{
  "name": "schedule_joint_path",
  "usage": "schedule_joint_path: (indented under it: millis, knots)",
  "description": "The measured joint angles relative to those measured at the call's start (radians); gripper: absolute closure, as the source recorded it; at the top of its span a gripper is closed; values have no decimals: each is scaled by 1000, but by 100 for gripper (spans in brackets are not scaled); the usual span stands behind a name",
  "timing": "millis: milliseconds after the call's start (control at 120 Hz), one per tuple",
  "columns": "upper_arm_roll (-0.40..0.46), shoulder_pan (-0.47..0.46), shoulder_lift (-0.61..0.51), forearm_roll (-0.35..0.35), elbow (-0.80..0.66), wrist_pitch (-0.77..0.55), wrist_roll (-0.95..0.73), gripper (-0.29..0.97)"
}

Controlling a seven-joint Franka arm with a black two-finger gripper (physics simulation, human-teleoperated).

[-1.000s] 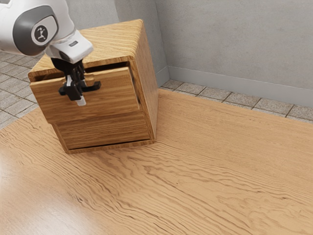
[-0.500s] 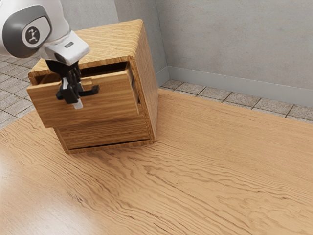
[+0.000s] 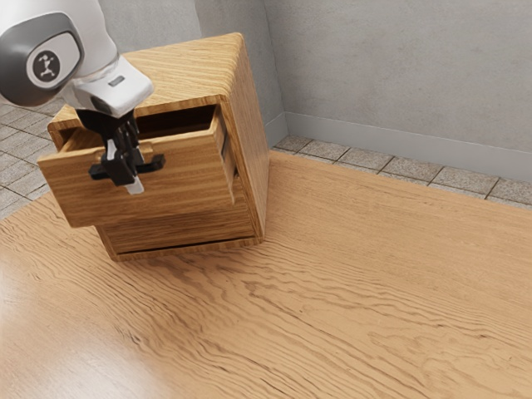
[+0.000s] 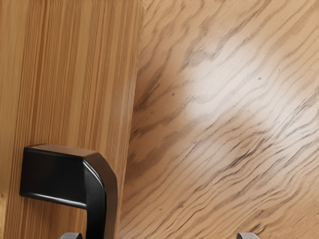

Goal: Pull the drawer handle with one arm to open the drawer

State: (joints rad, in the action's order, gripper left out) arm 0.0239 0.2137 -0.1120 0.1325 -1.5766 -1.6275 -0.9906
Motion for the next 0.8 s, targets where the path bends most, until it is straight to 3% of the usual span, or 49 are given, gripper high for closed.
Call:
schedule_joint_path:
  millis: [800]
  knots:
    - [40, 6, -155, -45, -160, 0, 60, 30]
